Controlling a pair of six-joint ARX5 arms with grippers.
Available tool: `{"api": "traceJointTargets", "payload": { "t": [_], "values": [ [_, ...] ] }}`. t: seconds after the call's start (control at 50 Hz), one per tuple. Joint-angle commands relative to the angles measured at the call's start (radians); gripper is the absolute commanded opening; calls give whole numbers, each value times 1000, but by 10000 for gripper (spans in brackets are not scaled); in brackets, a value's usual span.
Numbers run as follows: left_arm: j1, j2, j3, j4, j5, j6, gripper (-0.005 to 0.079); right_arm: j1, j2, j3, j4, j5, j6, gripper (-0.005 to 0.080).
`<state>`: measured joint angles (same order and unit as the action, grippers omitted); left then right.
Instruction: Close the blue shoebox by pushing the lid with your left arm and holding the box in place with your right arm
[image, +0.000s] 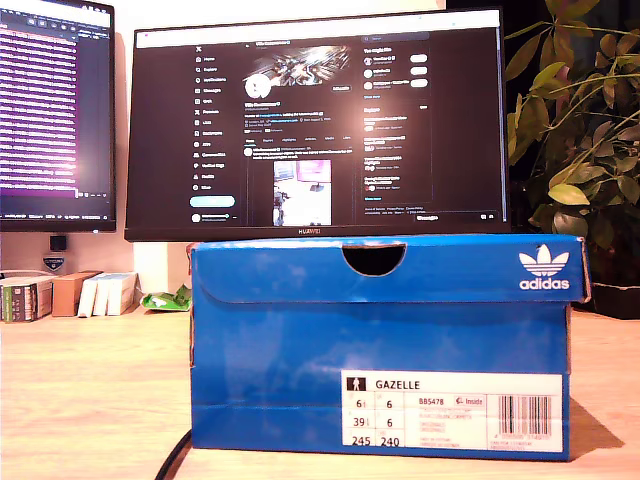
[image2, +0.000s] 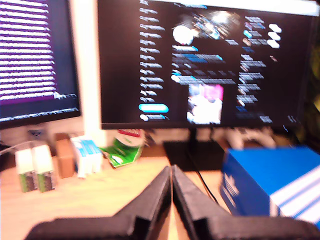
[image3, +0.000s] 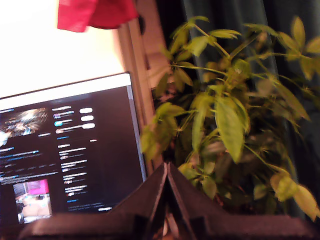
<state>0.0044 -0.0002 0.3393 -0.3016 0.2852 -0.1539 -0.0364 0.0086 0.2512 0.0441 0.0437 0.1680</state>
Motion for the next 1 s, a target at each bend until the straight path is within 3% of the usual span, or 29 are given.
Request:
{"api": "traceJointTargets", "payload": {
  "t": [0.0,0.22,0.46,0.68,0.98],
  "values": [
    [-1,-8,-18,21,-13,-3,-19,8,-6,-65,49,5,26,-12],
    [-1,-8,-92,93,-42,-19,-19,10,-6,-217,135,-8,27,-12],
    [-1,-8,-194,162,-80,-28,-19,17,-6,-248,92,-19,-42,-12],
    [-1,-8,-300,164,-86,-25,-19,21,-6,-248,-38,-44,-79,-12],
    [-1,-8,-318,45,-179,-3,-19,39,-5,-248,-218,-33,-69,-12]
  ]
}}
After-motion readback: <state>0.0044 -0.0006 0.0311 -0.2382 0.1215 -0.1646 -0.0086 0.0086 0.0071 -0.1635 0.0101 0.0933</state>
